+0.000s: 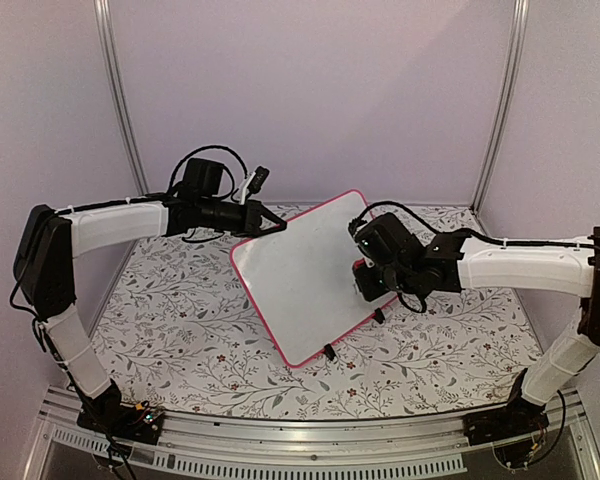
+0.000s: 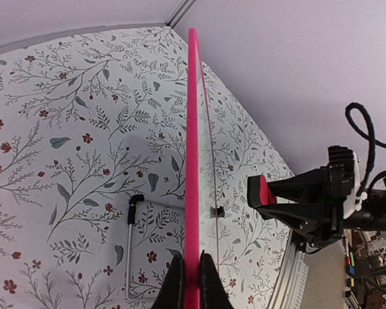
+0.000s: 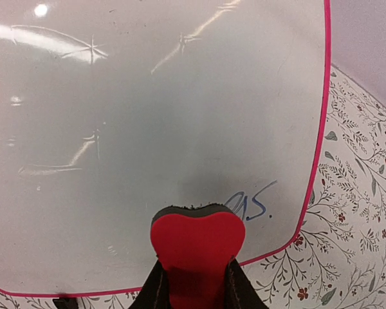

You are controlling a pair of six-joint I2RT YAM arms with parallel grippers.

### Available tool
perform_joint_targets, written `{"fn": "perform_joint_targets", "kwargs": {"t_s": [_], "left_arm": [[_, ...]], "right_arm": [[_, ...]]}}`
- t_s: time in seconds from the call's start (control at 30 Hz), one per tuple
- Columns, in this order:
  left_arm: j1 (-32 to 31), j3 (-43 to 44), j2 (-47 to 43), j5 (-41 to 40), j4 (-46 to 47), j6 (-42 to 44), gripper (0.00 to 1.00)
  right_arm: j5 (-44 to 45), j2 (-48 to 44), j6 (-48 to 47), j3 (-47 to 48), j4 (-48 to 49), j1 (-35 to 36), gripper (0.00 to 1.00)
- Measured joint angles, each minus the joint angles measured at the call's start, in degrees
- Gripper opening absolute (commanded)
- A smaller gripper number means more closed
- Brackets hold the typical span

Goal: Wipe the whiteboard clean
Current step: Erase the whiteboard at the center of the board.

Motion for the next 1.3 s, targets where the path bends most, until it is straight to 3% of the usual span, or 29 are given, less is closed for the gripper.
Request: {"fn": "perform_joint_targets", "kwargs": {"t_s": [0.43,1.3], "left_arm": [[0.0,0.0,0.0,0.0,0.0,0.0,0.0],[0.0,0.0,0.0,-0.24,-0.04,-0.07,0.0]], "right_arm": [[-1.79,5.73,-2.16,0.72,3.21,-2.75,0.0],[-5.42,5.53,1.16,-6.21,8.15,-2.84,0.0]]}}
